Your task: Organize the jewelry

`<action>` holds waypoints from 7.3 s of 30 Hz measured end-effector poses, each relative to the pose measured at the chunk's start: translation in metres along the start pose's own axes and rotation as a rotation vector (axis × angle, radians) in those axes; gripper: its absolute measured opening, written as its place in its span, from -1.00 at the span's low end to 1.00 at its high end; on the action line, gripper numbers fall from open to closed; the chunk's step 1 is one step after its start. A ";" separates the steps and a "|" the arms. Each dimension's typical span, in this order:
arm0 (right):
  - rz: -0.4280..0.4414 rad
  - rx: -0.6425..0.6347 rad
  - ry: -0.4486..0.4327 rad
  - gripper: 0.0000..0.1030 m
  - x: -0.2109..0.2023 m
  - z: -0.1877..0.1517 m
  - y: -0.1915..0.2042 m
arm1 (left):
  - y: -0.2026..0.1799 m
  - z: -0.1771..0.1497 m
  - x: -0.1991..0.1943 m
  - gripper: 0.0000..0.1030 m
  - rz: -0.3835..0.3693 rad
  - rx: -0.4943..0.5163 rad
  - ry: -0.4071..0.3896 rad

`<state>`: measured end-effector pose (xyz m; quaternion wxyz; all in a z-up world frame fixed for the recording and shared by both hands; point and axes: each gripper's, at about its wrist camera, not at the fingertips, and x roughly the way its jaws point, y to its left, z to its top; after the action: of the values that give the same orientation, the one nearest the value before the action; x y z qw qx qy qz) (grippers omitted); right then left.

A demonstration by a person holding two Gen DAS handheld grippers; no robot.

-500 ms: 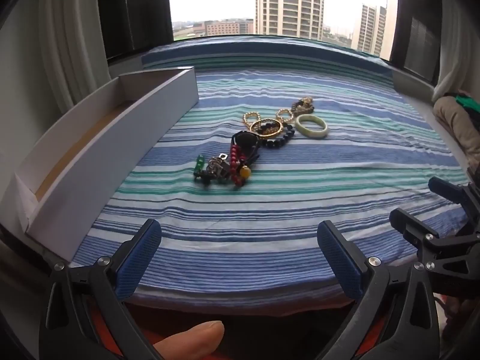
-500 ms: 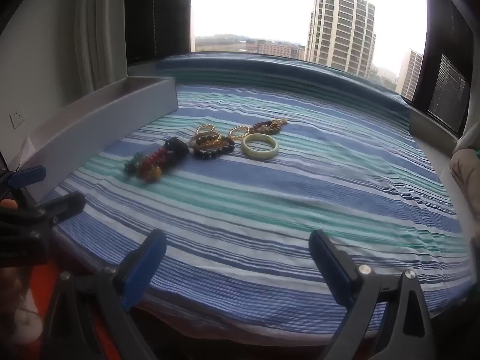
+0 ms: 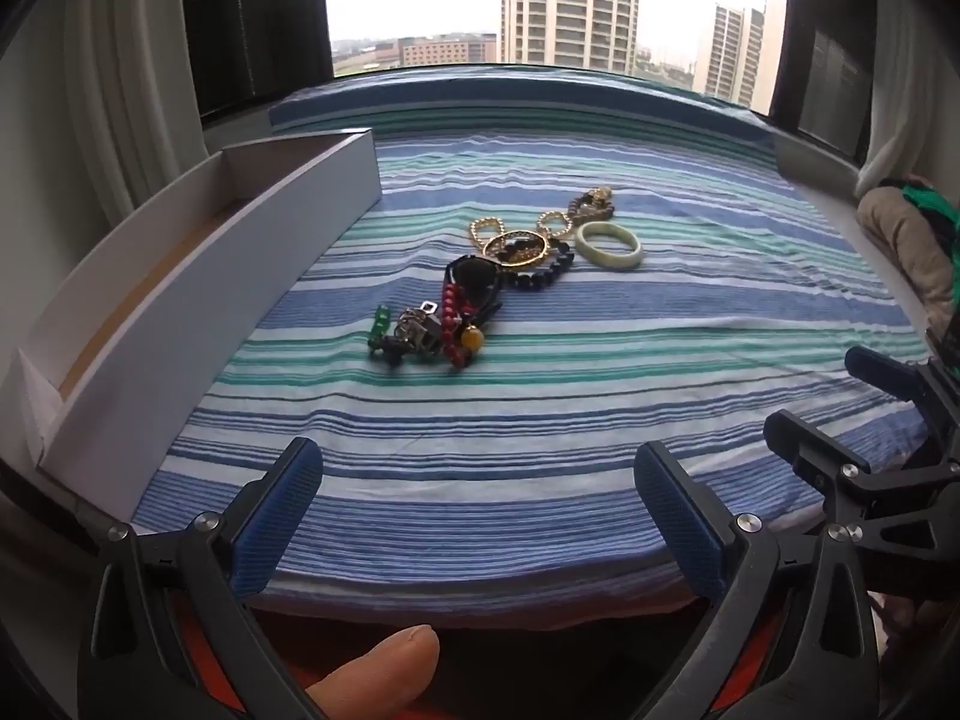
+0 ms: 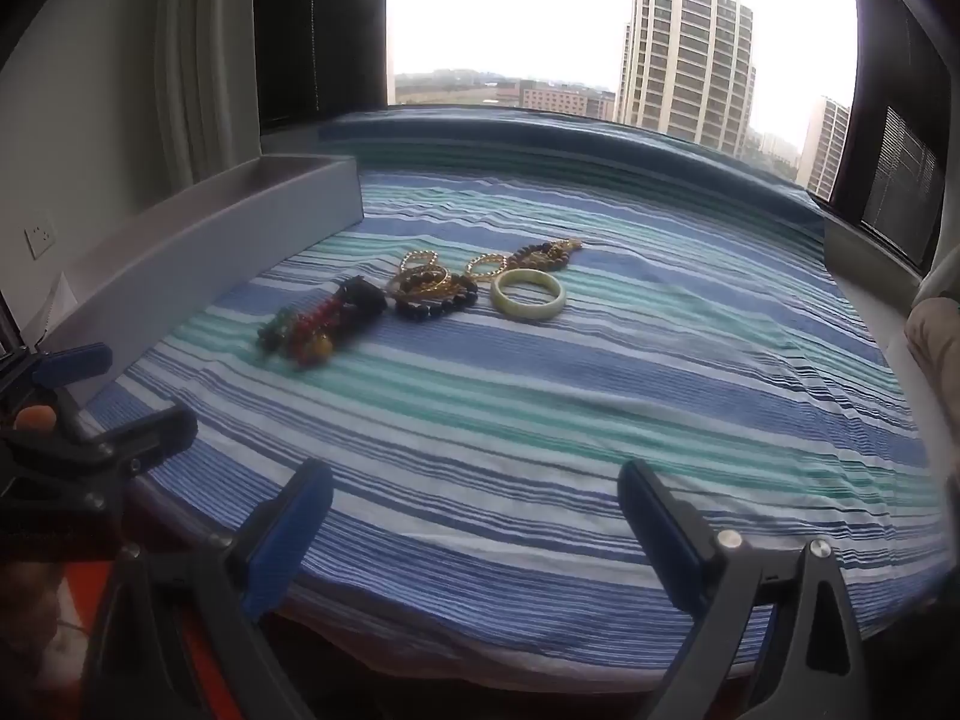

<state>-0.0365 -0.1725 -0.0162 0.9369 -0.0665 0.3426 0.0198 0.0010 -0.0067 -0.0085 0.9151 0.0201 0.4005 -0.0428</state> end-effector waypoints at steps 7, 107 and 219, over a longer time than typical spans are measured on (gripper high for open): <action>0.001 0.003 -0.004 0.89 0.002 -0.001 0.000 | 0.003 0.002 0.001 0.99 0.020 0.007 0.005; 0.014 0.006 -0.006 0.89 0.001 -0.004 0.008 | 0.002 -0.003 0.005 0.99 0.041 0.022 0.018; 0.495 -0.386 0.335 -0.93 0.135 0.140 0.167 | 0.192 0.058 -0.004 -0.86 -0.102 -0.382 0.045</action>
<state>0.1423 0.0108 -0.0153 0.8046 -0.1597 0.4871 0.2997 0.0593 0.1809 0.0341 0.8897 -0.1731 0.4223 -0.0119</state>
